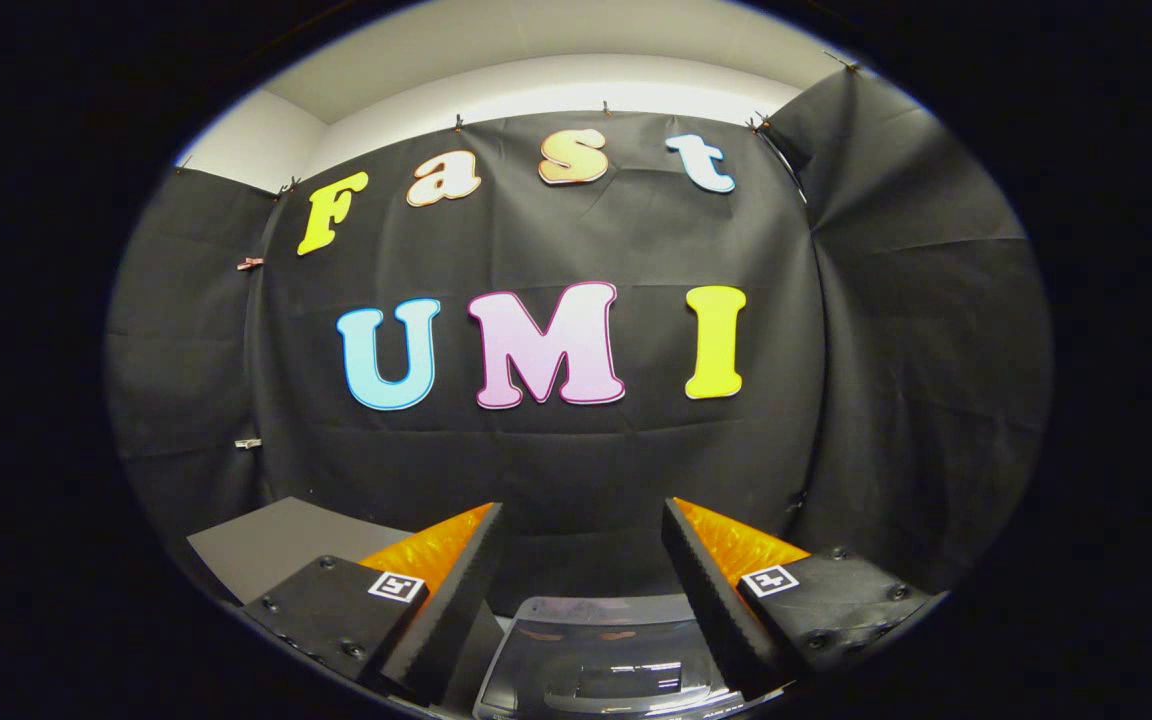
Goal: Put the clothes into the washing machine and then close the washing machine lid.
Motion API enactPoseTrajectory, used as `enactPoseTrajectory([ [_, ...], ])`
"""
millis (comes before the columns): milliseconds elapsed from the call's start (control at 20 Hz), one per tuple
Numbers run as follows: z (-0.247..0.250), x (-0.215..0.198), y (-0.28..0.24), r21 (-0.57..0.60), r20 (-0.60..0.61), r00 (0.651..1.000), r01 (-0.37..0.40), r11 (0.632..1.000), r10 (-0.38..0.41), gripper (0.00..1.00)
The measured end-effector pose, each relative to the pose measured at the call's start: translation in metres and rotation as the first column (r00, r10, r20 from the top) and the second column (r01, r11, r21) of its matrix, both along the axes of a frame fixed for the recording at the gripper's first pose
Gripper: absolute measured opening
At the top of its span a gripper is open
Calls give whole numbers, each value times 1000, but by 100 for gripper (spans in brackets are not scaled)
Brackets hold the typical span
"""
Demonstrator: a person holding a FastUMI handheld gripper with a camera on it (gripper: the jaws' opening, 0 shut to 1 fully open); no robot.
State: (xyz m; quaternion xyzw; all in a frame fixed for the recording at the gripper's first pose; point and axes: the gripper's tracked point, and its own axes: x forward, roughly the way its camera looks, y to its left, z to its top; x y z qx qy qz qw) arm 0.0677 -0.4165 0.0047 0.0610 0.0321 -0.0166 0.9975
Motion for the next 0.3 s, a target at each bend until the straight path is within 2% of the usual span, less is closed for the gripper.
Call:
enactPoseTrajectory([
  [300, 16, -14, 4, 15, -4, 997, 79, 997, -79, 99],
])
